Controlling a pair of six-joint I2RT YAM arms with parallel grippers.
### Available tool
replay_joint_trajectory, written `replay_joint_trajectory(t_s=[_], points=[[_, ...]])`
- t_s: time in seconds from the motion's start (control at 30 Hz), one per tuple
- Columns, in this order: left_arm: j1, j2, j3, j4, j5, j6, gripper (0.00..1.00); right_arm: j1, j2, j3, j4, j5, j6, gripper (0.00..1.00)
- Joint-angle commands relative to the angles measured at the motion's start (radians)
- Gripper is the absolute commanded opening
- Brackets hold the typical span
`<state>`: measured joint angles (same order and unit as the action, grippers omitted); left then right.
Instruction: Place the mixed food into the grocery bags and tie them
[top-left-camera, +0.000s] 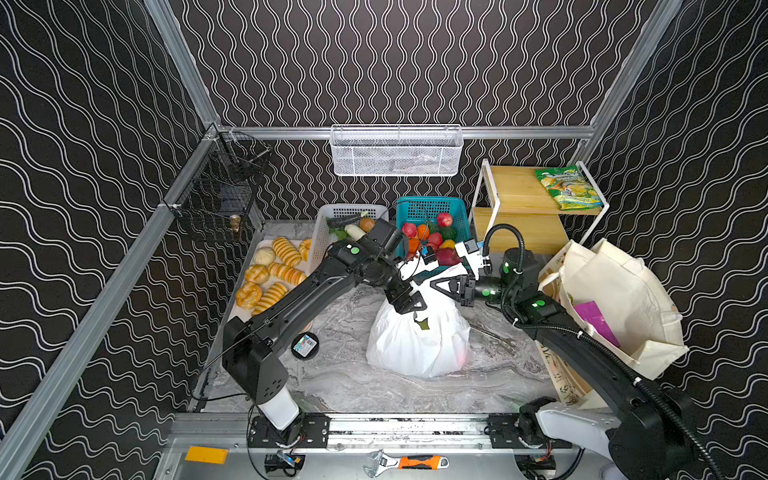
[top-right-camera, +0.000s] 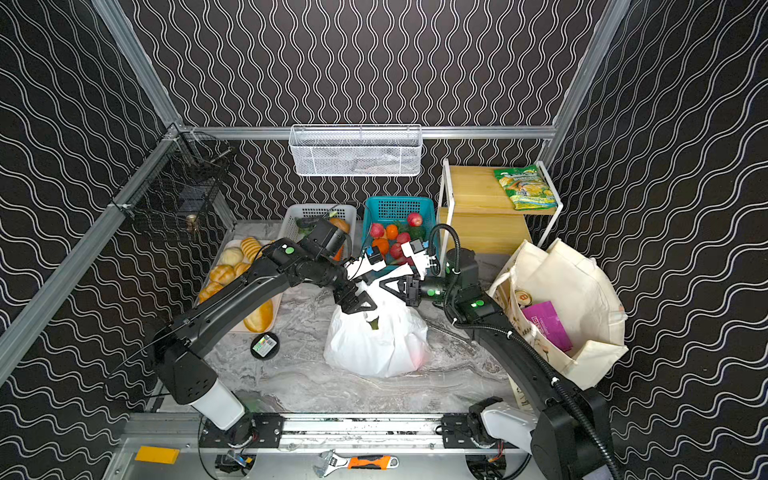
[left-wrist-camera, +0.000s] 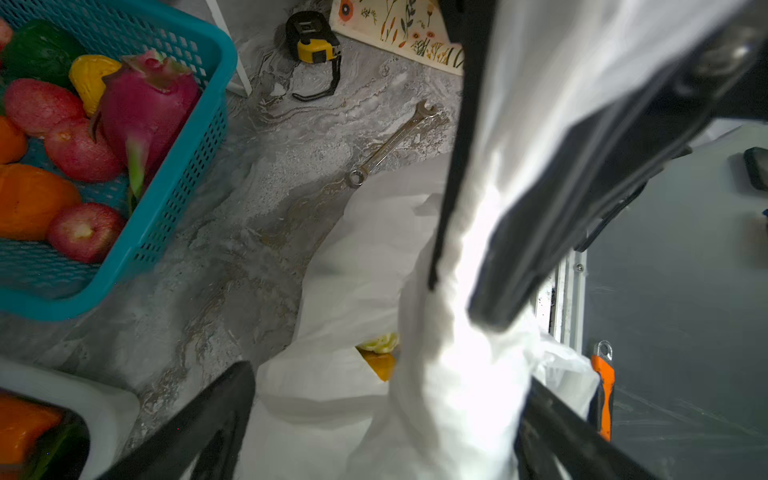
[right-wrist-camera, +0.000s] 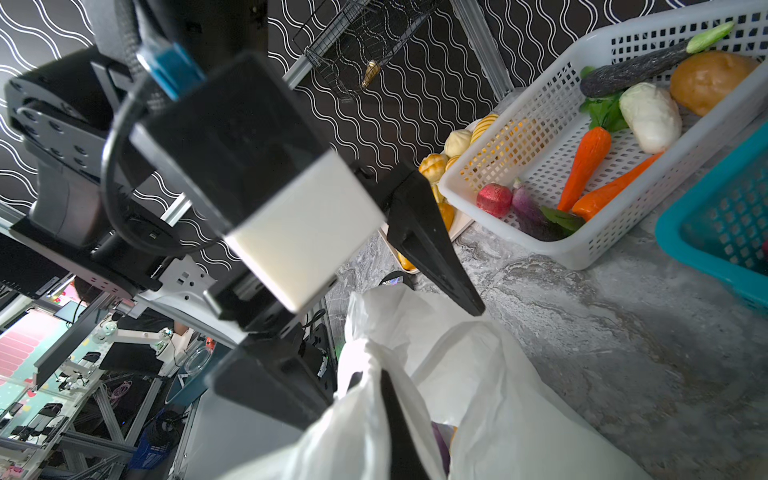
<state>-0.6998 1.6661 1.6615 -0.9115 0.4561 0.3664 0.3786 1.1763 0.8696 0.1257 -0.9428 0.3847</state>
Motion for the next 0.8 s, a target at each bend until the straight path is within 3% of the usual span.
replay_joint_trajectory(t_s=[0.0,0.2,0.47,0.57,0.77], points=[[-0.008,0.019,0.021,-0.019,-0.048,0.011,0.87,0.002,-0.004,-0.001,0.045,-0.005,0.018,0.09],[-0.024,0.016,0.016,0.023,0.002,0.003,0.72,0.002,-0.001,0.006,0.032,-0.004,0.013,0.09],[-0.025,-0.019,-0.020,0.089,-0.002,-0.012,0.15,0.002,-0.010,-0.003,0.022,0.006,0.009,0.10],[-0.023,-0.031,-0.025,0.094,0.008,-0.013,0.19,0.002,-0.010,-0.002,0.013,0.007,0.003,0.10],[-0.023,-0.024,0.014,-0.001,0.082,0.037,0.56,0.002,0.000,0.008,0.002,0.017,-0.003,0.09]])
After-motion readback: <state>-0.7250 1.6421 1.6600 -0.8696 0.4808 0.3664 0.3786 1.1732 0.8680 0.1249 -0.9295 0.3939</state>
